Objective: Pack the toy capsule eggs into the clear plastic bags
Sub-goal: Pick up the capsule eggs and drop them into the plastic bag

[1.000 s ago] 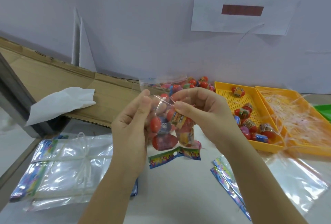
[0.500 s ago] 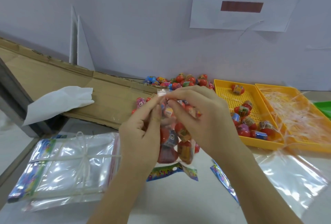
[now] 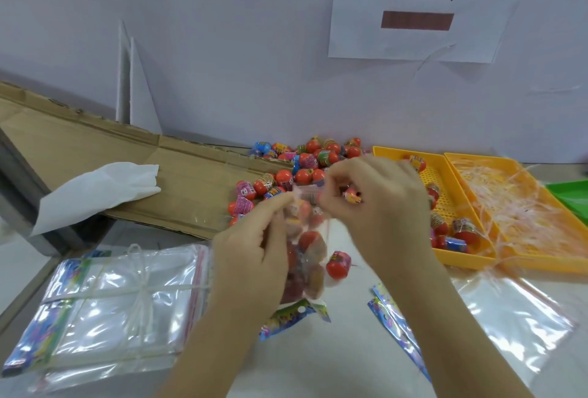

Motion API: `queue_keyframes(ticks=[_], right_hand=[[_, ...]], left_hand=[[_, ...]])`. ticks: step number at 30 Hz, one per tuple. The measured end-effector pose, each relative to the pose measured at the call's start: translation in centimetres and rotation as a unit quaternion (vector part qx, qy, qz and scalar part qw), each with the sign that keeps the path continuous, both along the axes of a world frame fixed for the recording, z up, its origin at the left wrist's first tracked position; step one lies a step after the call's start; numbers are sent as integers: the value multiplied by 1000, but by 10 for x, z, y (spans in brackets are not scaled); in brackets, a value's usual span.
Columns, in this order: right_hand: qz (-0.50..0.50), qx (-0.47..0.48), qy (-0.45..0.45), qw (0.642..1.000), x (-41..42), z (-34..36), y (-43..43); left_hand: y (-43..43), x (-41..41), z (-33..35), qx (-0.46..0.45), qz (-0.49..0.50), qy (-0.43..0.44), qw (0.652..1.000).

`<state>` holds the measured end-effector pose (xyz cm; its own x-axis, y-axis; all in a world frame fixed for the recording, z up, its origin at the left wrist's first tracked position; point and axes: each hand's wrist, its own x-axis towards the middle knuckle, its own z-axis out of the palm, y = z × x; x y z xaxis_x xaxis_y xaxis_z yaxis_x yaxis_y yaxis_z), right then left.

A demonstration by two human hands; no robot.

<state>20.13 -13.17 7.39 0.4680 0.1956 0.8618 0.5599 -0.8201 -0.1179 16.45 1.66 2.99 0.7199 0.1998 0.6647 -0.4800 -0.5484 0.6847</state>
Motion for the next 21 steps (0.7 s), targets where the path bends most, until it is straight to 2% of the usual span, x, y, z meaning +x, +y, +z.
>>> queue_keyframes(ticks=[2,4,6,9,12,15,21], right_hand=[[-18,81,29,996,4,5,-19],[11,144,74,987,4,11,-37],[75,123,105,984,-2,13,-41],[135,21,138,981,-13,6,-21],[93,-47,90,991,-17,-1,-2],[50,-47,57,996,-18,-4,3],[29,-28,66,997,-21,0,-1]], left_hand=[[3,3,0,-98,-10,46,994],[8,6,1,-149,-27,76,986],[7,4,3,-126,-36,87,988],[-4,-2,2,-65,-35,80,994],[-12,-7,5,-9,-38,43,998],[-12,-9,7,58,-51,19,997],[-12,-11,5,116,-53,-16,992]])
